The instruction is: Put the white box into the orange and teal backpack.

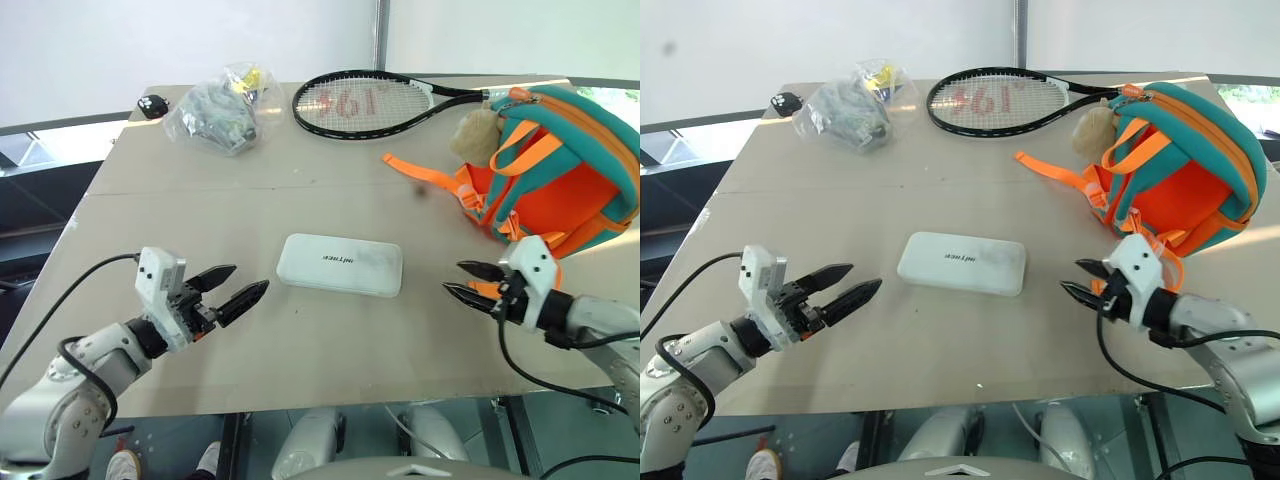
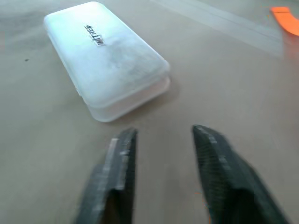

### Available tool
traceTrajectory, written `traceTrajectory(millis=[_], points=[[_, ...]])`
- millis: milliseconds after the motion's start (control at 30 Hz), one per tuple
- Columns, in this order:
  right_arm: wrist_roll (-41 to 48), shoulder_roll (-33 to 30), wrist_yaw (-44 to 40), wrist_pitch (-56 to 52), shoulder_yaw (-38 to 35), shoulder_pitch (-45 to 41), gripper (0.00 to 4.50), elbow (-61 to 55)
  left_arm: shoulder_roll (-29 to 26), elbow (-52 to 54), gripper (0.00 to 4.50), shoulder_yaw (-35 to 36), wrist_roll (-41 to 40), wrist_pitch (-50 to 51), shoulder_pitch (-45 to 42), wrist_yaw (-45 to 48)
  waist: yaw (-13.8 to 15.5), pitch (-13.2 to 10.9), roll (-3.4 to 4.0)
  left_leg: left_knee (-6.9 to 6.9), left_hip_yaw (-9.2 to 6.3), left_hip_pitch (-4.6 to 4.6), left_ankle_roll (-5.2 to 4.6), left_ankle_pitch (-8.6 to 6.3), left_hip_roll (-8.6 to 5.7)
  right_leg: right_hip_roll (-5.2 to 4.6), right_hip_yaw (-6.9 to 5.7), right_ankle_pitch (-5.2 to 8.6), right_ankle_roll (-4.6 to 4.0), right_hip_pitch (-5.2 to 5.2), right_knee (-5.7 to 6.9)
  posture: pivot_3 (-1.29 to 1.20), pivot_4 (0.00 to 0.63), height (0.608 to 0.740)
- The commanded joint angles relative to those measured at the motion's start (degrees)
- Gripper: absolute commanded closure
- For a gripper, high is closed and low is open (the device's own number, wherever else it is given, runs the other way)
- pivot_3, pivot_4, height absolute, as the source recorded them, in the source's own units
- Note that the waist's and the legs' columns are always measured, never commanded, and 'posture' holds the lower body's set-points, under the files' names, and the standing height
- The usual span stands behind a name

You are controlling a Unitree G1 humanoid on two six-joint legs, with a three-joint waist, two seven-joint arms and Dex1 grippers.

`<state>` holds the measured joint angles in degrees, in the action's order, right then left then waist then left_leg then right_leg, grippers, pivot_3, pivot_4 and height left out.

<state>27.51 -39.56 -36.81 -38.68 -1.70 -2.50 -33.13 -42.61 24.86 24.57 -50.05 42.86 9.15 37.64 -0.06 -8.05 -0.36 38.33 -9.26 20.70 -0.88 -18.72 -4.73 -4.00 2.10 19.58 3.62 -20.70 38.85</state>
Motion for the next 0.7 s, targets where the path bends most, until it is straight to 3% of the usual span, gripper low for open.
traceTrajectory(millis=[33, 233, 400, 700], points=[[-3.8, 0.3, 1.9, -0.2, 4.0, -2.5, 4.43, 0.6, -2.3, -2.6, 0.0, 2.2, -5.9, 6.3, -4.0, -0.3, -0.1, 0.0, 0.0, 0.0, -0.01, 0.0, 0.0, 0.0, -0.01, -0.02, -0.01, 0.0, 0.0, -0.03, 0.0, 0.0, 0.15, 0.74], [-12.2, 1.1, 4.7, -1.6, 12.9, -9.4, 4.43, 4.3, -5.8, -15.7, 0.0, -3.0, -9.4, 22.0, -18.4, -3.2, -0.9, 0.0, -0.01, 0.01, -0.19, 0.03, 0.03, 0.02, -0.07, -0.03, -0.24, 0.0, 0.0, -0.09, 0.07, 0.0, 0.15, 0.74], [-14.8, 2.4, 3.7, -2.1, 17.4, -13.5, 4.43, 6.0, -4.6, -27.0, 0.0, -8.4, -9.2, 31.8, -30.4, -2.3, -1.7, 0.0, -0.03, 0.06, -0.22, 0.07, 0.03, 0.02, -0.11, -0.06, -0.49, -0.01, 0.01, -0.09, 0.13, 0.0, 0.15, 0.74], [-17.1, 5.2, -1.1, 0.0, 22.3, -19.5, 4.43, 12.9, -3.9, -39.1, 0.0, -22.3, -1.7, 32.9, -39.1, 11.4, -2.6, 0.0, 0.0, 0.1, -0.42, 0.08, 0.04, 0.03, -0.21, -0.12, -0.67, -0.01, 0.0, -0.13, 0.22, 0.0, 0.15, 0.74]])
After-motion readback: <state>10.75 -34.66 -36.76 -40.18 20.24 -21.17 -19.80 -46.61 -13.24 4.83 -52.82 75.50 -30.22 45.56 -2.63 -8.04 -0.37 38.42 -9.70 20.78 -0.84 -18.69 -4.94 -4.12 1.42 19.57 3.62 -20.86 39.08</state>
